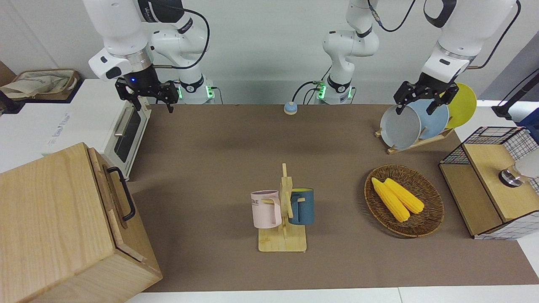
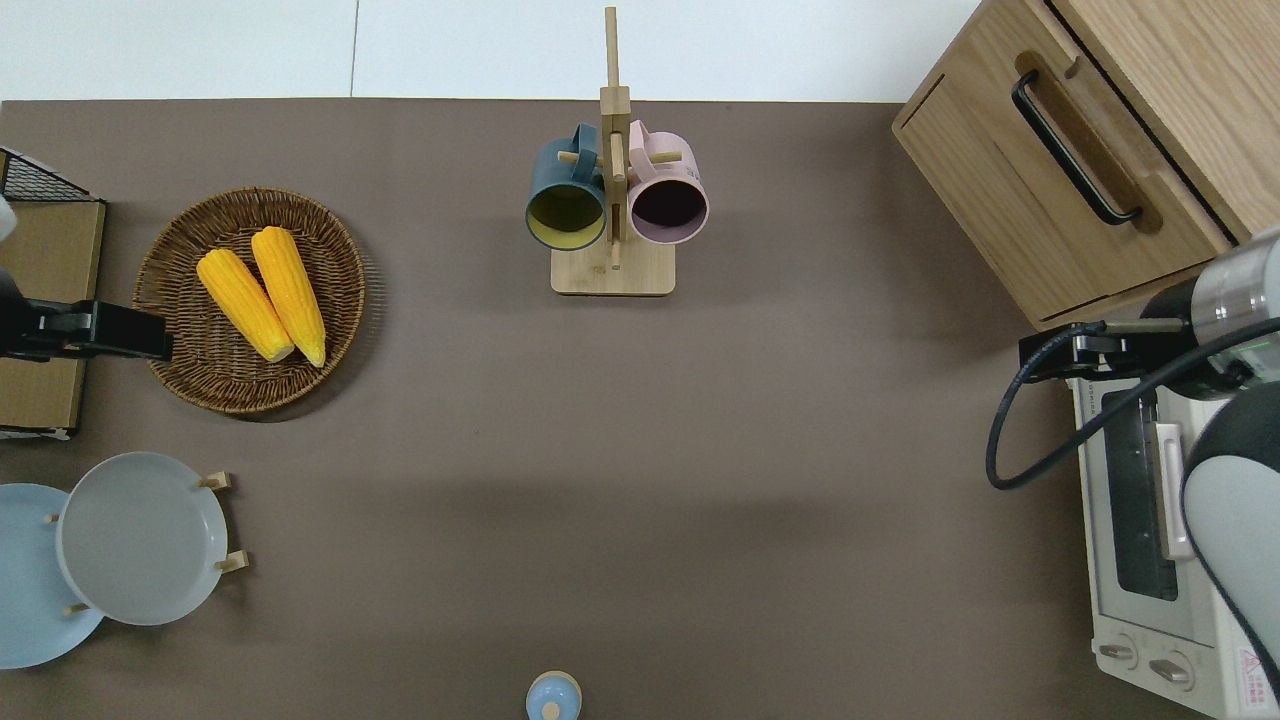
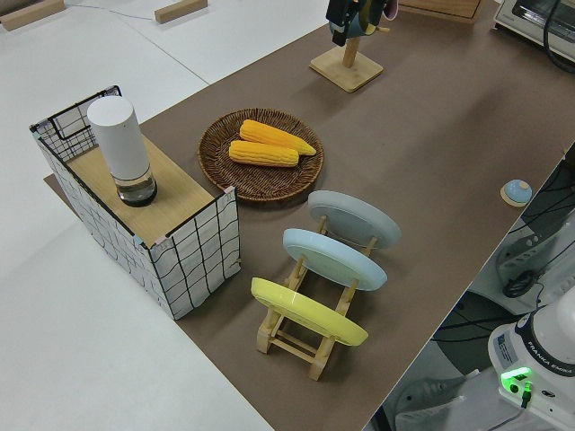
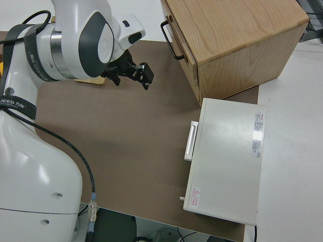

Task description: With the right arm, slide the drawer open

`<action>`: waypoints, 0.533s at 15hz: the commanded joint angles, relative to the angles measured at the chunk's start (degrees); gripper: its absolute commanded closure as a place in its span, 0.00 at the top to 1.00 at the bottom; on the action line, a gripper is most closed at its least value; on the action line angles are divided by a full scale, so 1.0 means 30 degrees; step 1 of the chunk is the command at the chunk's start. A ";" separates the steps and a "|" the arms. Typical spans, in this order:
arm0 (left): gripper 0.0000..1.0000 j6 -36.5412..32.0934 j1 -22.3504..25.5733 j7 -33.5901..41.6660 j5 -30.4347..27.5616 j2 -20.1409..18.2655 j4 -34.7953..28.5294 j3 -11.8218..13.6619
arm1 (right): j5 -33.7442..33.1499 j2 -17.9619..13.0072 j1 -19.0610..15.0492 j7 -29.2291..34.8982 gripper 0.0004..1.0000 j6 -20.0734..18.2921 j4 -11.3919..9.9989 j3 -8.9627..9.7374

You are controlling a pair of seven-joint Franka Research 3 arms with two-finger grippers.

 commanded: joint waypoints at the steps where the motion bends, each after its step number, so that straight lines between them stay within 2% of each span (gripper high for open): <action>1: 1.00 0.0015 -0.0329 0.0120 0.0260 0.0230 0.0374 0.0310 | 0.0255 0.0264 -0.0286 -0.0352 0.99 -0.0460 0.0702 0.0060; 8: 1.00 0.0015 -0.0329 0.0120 0.0260 0.0230 0.0374 0.0310 | 0.0196 0.0236 -0.0316 -0.0381 0.99 -0.0814 0.0706 0.0030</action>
